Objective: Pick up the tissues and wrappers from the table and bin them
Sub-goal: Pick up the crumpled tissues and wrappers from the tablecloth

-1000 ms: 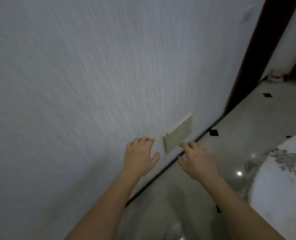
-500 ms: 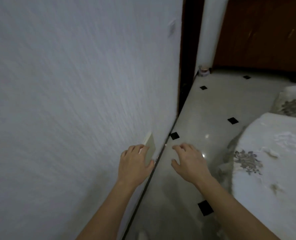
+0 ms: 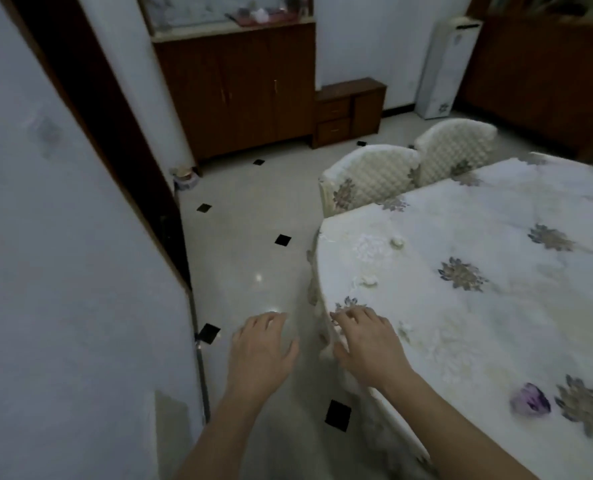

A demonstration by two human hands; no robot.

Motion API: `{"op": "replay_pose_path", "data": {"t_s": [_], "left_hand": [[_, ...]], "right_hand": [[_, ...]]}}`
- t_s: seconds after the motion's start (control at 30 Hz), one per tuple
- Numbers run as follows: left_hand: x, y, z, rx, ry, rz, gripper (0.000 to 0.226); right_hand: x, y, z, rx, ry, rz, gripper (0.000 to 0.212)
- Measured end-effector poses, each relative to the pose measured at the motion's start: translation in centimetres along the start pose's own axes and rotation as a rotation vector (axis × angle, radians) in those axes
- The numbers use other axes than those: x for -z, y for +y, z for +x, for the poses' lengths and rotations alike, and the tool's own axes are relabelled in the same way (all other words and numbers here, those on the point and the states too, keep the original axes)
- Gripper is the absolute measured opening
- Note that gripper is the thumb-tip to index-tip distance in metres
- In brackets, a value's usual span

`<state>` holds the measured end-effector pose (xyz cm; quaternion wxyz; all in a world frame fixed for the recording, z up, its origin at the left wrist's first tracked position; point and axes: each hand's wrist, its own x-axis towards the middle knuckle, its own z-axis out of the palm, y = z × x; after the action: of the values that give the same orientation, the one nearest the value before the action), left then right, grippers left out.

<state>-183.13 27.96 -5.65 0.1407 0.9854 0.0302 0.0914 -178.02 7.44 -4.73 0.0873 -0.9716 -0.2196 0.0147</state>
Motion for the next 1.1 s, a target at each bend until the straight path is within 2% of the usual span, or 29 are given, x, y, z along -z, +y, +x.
{"op": "replay_pose_path", "data": {"t_s": [0.3, 0.5, 0.7, 0.9, 1.1], "left_hand": [[-4.7, 6.2, 7.3, -0.399, -0.128, -0.205, 0.037], [-9.0, 10.8, 8.7, -0.540, -0.288, -0.294, 0.052], [-12.9, 14.3, 9.2, -0.365, -0.550, -0.314, 0.039], [-15.7, 16.2, 9.4, -0.249, -0.531, -0.267, 0.037], [-17.8, 18.0, 9.7, -0.130, -0.543, -0.251, 0.038]], "right_hand": [[1.3, 7.7, -6.1, -0.494, 0.080, -0.052, 0.040], [0.6, 12.5, -12.9, -0.744, 0.052, -0.039, 0.045], [-0.3, 18.5, -17.6, -0.872, 0.032, 0.016, 0.043], [-2.5, 24.3, -20.1, -0.987, 0.019, 0.218, 0.048], [-4.2, 27.6, -18.8, -1.043, -0.025, 0.414, 0.075]]}}
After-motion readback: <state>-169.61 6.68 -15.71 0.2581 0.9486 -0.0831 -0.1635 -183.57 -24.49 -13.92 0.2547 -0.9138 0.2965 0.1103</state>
